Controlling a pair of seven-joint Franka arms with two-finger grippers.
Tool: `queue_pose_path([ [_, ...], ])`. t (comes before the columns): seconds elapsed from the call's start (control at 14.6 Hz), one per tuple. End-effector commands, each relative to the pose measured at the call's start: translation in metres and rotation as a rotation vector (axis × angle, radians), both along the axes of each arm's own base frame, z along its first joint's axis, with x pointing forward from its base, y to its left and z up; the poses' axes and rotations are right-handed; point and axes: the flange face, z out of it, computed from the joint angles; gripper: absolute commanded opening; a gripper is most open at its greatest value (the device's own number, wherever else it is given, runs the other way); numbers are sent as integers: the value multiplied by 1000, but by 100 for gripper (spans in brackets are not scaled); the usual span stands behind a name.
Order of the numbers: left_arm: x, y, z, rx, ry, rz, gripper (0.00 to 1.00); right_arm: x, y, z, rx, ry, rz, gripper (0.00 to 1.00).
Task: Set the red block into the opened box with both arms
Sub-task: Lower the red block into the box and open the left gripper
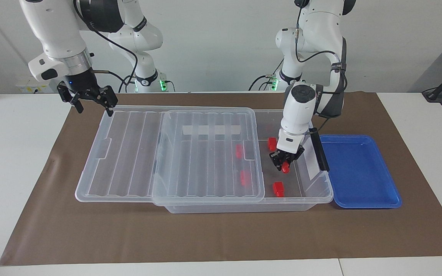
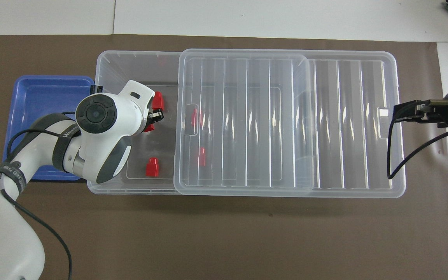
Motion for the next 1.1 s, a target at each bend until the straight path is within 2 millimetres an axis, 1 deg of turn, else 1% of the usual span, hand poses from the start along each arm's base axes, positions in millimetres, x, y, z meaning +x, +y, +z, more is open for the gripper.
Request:
queue_pose_path([
  [0.0,1,-2,-8,7,-26,3,0,-5,-3,-2,22,33,-24,100],
  [0.21,0,-1,-18,20,-23,-11,0,-4,-7,-3,20,38,-26,100],
  [0.41,2,1,-18,13,-33,-5,0,-2,-6,-5,22,44,-26,100],
  [0.75,4,1,-25,8,-36,-7,0,-5,-6,-11,25,48,-47,100],
  [0.82,4,1,-31,10,-28,-6,0,-5,-8,-11,25,48,-52,100],
  [1.03,2,2,-36,21,-31,-19,0,-5,-8,-11,25,48,-50,100],
])
